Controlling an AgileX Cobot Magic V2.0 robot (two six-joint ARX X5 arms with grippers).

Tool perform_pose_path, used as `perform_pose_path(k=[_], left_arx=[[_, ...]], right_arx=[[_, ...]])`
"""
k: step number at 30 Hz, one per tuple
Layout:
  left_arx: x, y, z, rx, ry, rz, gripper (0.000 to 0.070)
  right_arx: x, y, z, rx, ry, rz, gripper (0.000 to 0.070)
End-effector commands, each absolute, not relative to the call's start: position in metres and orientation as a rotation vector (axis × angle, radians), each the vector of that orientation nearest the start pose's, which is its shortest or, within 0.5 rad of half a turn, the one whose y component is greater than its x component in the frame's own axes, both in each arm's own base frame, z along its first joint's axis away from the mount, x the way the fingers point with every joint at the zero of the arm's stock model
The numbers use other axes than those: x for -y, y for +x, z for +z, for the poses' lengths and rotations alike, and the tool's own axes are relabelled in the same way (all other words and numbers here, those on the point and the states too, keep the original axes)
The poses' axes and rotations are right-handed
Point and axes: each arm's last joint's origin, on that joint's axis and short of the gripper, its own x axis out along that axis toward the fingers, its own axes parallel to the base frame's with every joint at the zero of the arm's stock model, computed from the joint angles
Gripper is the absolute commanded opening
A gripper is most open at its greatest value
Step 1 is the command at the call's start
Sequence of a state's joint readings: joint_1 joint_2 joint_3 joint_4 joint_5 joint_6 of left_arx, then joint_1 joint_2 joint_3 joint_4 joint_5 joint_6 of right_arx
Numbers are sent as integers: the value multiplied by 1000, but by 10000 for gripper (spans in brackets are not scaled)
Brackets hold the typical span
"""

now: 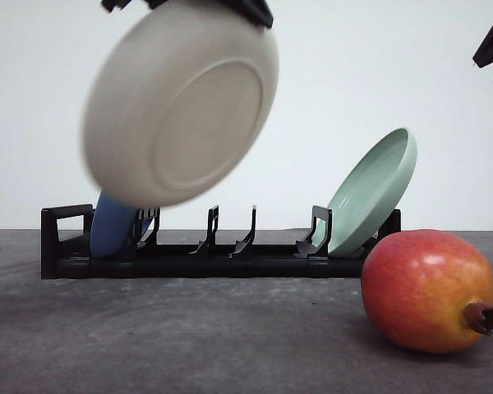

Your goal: Place pomegranate in white plate

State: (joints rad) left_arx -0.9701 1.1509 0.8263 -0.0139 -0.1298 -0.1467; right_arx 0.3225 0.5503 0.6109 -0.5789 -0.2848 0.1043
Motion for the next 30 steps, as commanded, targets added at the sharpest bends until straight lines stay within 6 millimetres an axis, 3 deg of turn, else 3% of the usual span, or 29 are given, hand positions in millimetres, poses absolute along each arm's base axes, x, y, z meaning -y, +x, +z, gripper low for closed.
perform_pose_path(k=[1, 8, 13, 19, 30], left_arx=[[208, 137, 290, -335, 60, -839, 11], [197, 103, 271, -283, 95, -900, 11], [193, 89, 247, -245, 155, -889, 10], [193, 88, 216, -288, 324, -902, 10], [212, 96, 188, -303, 493, -935, 10]], right_arx=[[-46, 111, 273, -538, 88, 571, 424], [-46, 111, 273, -538, 87, 568, 424], [-46, 111, 273, -539, 87, 568, 424], [-46, 111, 273, -539, 87, 568, 424], [-46, 111, 273, -539, 87, 568, 424]])
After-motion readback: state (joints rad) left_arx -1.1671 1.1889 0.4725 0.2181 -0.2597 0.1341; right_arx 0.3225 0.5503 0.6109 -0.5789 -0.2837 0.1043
